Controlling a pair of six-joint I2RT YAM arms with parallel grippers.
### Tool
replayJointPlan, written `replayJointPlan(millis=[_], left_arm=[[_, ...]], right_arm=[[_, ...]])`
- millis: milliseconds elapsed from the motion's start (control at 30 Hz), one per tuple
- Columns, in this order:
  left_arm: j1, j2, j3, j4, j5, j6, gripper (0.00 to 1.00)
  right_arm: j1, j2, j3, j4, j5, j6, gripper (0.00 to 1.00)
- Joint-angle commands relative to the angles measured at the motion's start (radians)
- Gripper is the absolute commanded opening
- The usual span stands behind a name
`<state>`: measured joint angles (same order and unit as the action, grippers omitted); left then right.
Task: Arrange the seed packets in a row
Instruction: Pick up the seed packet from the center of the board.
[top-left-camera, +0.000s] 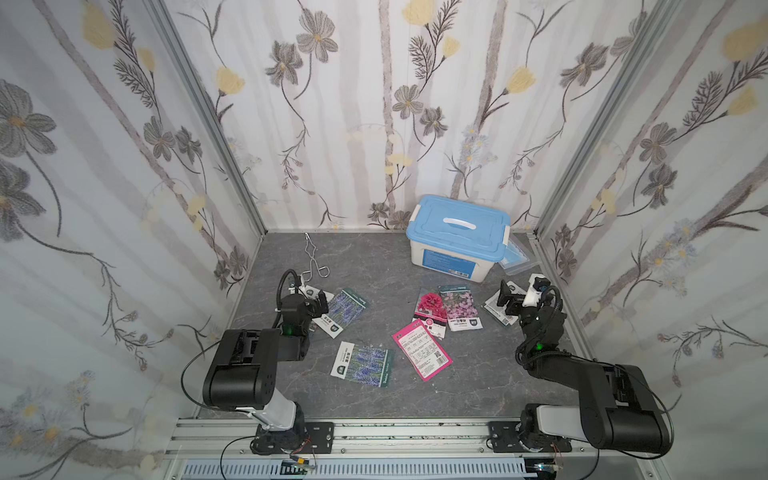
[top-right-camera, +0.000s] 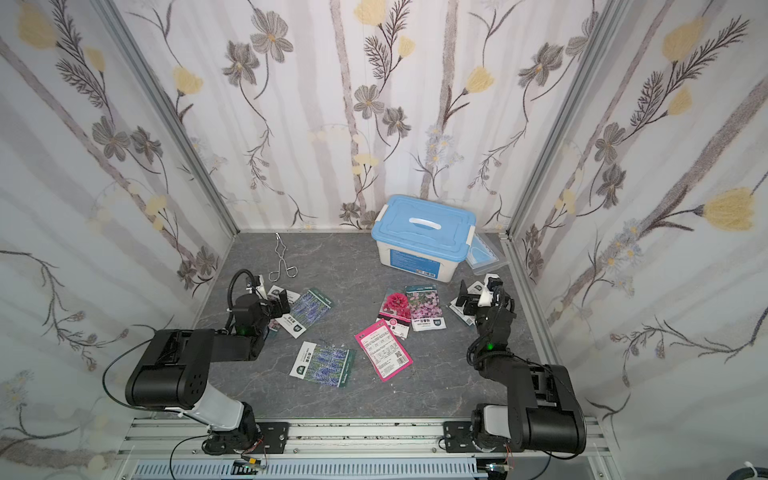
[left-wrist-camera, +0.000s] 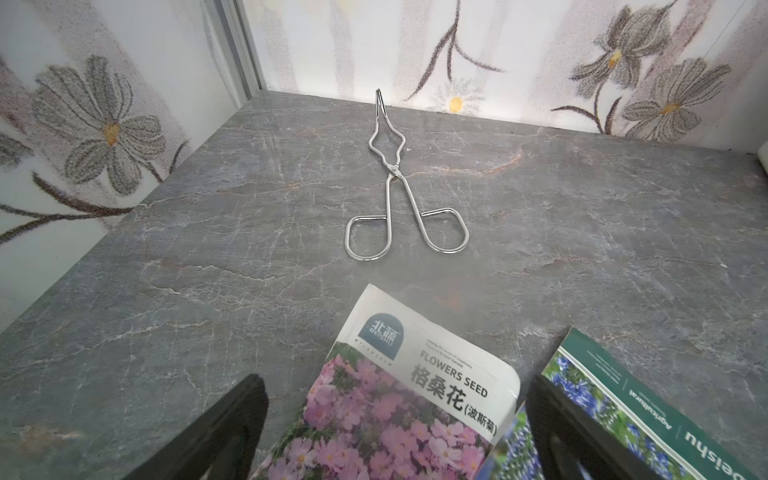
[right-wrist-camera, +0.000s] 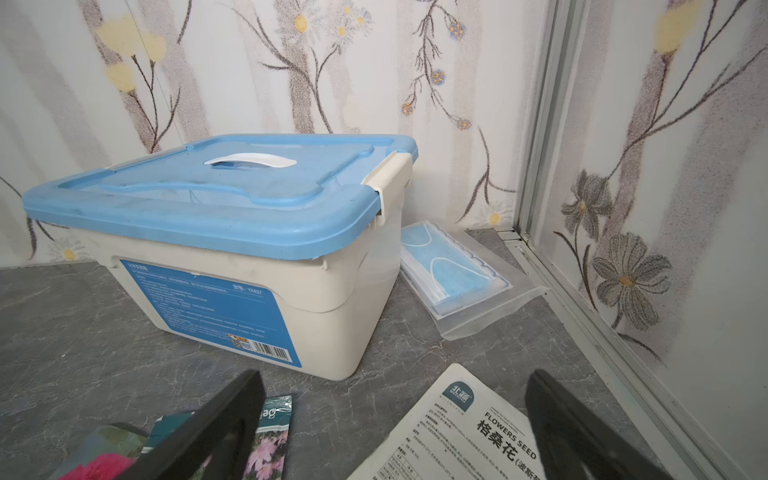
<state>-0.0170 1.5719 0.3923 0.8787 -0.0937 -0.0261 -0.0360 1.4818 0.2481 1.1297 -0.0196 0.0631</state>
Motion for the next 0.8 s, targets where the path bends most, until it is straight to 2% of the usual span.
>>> replayJointPlan(millis=[0,633,700,767], left_arm=[[-0.001,0.002,0.003,0.032,-0.006,0.009,1.00],[0.002,0.002,0.003,0.031,-0.002,0.009,1.00],[0.002,0.000,0.000,0.034,-0.005,0.008,1.00],[0.002,-0.017,0.007,0.005,-0.052,-0.012,1.00]], right_arm=[[-0.002,-0.005,-0.003,0.017,0.010,-0.008,1.00],[-0.004,-0.004,-0.001,0.014,0.009,-0.009,1.00],[-0.001,-0.030,0.029,-0.052,0.056,0.008,1.00],[0.001,-0.067,0.132,-0.262,0.087,0.021,1.00]])
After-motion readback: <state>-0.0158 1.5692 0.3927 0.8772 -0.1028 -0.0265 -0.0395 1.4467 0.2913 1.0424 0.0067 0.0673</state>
